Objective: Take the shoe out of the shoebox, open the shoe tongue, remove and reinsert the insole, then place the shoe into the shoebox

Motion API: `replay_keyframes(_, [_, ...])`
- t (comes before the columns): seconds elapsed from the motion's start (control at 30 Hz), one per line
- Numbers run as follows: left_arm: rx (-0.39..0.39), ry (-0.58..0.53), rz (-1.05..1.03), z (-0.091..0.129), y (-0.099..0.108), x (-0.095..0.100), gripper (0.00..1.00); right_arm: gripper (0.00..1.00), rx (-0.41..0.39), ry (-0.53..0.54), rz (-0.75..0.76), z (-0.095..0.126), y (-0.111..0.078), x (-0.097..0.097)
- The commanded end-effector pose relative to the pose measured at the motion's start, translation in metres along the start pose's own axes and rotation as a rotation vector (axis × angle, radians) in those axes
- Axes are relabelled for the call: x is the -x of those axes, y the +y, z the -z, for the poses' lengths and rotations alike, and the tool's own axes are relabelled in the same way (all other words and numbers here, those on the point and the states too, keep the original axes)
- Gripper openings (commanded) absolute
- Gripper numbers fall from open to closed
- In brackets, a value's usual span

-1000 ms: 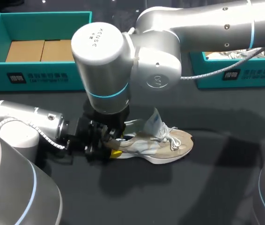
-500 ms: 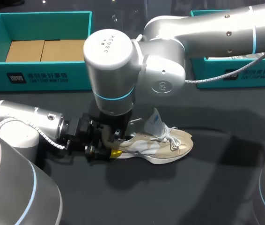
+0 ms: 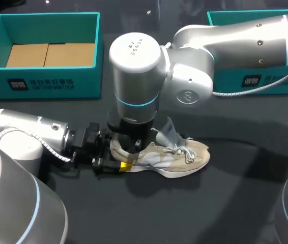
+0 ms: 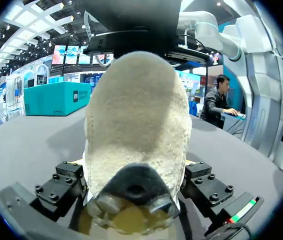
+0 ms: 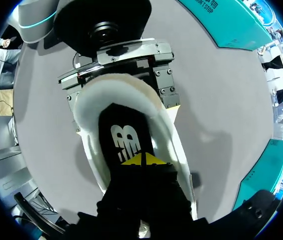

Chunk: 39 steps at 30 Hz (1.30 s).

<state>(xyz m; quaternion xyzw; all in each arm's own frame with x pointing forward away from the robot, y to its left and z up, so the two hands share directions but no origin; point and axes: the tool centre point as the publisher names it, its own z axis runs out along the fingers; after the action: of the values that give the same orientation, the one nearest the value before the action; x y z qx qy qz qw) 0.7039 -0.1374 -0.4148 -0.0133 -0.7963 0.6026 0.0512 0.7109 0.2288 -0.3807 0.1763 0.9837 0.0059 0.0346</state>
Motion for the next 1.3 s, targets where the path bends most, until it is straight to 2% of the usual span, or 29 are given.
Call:
replay_keyframes(0.03, [0.000, 0.000, 0.000, 0.000, 0.002, 0.000, 0.00, 0.00, 0.008, -0.004, -0.014, 0.001, -0.012, 0.002])
replay_keyframes(0.27, [0.000, 0.000, 0.000, 0.000, 0.002, 0.000, 0.00, 0.00, 0.007, -0.017, -0.034, -0.001, -0.027, 0.008])
replay_keyframes(0.4, [0.000, 0.000, 0.000, 0.000, 0.002, 0.000, 0.00, 0.07, 0.004, -0.016, -0.048, -0.003, -0.033, 0.012])
replay_keyframes(0.6, [0.000, 0.000, 0.000, 0.000, 0.002, 0.000, 0.00, 0.27, 0.000, -0.015, -0.054, -0.004, -0.037, 0.016])
replay_keyframes(0.7, [0.000, 0.000, 0.000, 0.000, 0.002, 0.000, 0.00, 0.33, -0.002, -0.012, -0.058, -0.006, -0.040, 0.018])
replay_keyframes(0.97, [0.000, 0.000, 0.000, 0.000, 0.002, 0.000, 0.00, 0.38, -0.020, 0.022, -0.062, -0.016, -0.042, 0.019])
replay_keyframes(1.2, [0.000, 0.000, 0.000, 0.000, 0.002, 0.000, 0.00, 0.44, -0.010, 0.079, -0.025, -0.031, -0.035, 0.013])
replay_keyframes(1.3, [0.000, 0.000, 0.000, 0.000, 0.002, 0.000, 0.00, 0.43, -0.008, 0.095, -0.015, -0.035, -0.035, 0.008])
